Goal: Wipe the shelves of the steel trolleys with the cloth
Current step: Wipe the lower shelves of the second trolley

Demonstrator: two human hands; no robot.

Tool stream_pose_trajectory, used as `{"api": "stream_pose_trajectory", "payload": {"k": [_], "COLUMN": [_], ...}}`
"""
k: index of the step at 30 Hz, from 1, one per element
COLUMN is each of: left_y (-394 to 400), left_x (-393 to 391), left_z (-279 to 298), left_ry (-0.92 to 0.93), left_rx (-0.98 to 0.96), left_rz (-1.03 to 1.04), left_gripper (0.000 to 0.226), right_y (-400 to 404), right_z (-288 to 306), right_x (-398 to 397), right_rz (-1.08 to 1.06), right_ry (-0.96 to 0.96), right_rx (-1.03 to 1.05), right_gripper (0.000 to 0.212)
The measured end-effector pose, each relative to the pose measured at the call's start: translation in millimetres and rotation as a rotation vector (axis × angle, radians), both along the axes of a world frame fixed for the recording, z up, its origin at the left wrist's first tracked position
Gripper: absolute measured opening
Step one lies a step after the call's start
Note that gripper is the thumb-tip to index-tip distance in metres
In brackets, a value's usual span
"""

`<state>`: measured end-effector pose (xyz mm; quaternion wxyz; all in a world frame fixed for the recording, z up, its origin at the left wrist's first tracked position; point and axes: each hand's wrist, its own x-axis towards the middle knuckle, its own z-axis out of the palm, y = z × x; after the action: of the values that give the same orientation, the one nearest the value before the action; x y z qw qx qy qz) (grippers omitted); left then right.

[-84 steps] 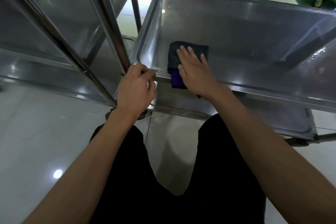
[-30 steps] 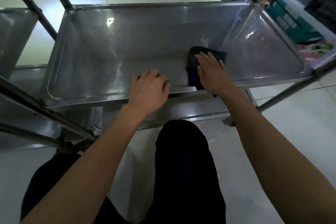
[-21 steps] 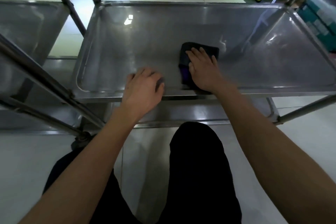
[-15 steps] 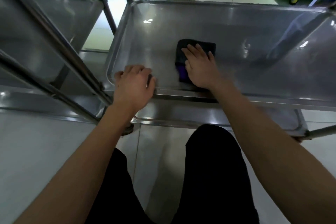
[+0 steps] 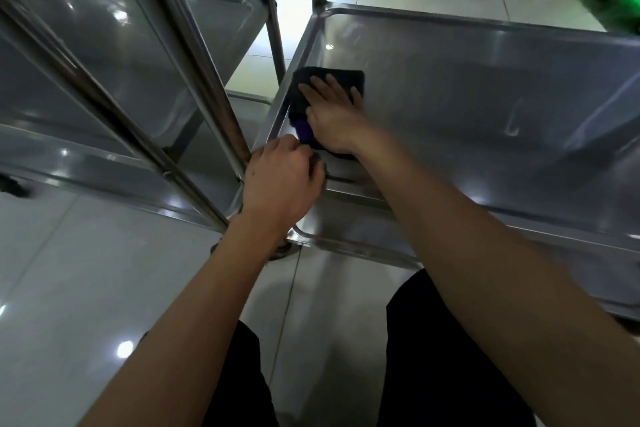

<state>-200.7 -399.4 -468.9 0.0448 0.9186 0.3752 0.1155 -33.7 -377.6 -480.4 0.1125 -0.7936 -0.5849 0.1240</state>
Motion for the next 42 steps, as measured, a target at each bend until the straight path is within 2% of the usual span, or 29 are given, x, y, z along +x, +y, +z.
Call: {"api": "stream_pose_trajectory", "payload": {"k": [8,13,26,32,42], "left_y": [-3.1,-10.0,-78.2,-91.6,-75.2], "left_x": [0.1,15.8,142.7,175.0,166.1], "left_z": [-2.6,4.0,4.9,4.2,-2.7], "left_ry": [-0.018,0.006,0.030,0.100,0.005], "left_rx": [0.018,0.031,-0.085,-0.103,-0.127], "left_rz": [0.004,-0.015,-0.294,-0.315,-0.384], "left_gripper": [0.031,0.030,0.037,0.038,0.033], "right_y": [9.1,-16.3,-172.5,-249.7,-236.2], "right_z": [2.5,-1.0,-12.5,-14.5,-7.5], "right_x": [4.8,38.0,173.7,220.4,214.4], "right_rz": [0.051,-0.044,-0.380,-0.531,-0.550], "right_ry": [0.028,0.031,0.002,-0.026,-0.030], "right_rx": [0.023,0.025,-0.010,-0.004,-0.050], "right_gripper": [0.054,0.053,0.052,0.051,0.052]}}
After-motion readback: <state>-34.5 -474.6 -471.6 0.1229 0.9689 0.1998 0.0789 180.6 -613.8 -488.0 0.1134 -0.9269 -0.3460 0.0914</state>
